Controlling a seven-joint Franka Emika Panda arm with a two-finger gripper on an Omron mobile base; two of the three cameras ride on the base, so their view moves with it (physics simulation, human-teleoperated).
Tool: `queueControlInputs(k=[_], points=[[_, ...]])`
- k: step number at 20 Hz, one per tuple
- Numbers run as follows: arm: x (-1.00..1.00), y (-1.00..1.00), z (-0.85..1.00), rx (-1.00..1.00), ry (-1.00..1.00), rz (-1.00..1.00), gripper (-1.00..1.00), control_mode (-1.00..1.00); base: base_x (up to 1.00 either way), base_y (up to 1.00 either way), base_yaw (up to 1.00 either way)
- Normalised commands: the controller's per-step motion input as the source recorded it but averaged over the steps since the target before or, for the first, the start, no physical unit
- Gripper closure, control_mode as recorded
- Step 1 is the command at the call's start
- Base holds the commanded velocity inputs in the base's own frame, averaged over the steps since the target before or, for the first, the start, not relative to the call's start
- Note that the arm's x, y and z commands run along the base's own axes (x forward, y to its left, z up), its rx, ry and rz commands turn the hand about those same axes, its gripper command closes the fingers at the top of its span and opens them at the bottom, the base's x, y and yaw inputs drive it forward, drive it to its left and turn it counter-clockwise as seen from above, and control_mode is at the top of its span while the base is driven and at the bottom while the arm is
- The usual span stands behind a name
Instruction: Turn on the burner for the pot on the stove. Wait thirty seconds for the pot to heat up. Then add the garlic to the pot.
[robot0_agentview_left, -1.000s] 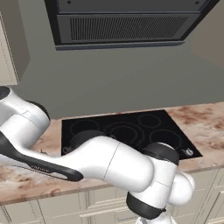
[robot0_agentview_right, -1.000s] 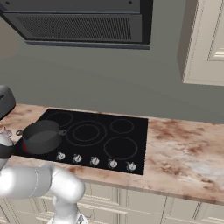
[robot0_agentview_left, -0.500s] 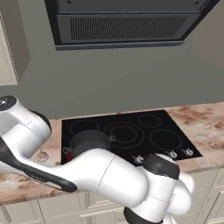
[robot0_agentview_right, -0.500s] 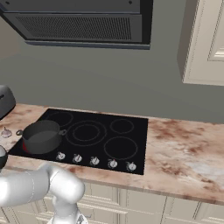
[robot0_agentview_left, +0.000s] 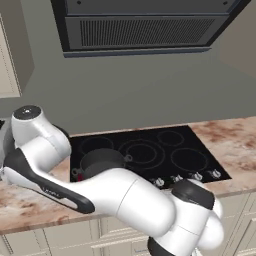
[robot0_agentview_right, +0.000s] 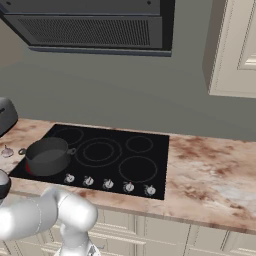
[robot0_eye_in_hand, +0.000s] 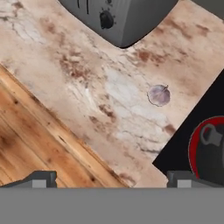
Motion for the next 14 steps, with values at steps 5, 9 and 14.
queueControlInputs(k=[5,9,14], points=[[0.44,-0.01,0.00,0.04,0.09,0.01,-1.00,-1.00,0.00,0.00,0.00],[0.38,0.00,-0.11,0.00,0.00,0.00,-1.00,-1.00,0.00,0.00,0.00],[0.26,0.00,-0.18,0.00,0.00,0.00,-1.00,-1.00,0.00,0.00,0.00]])
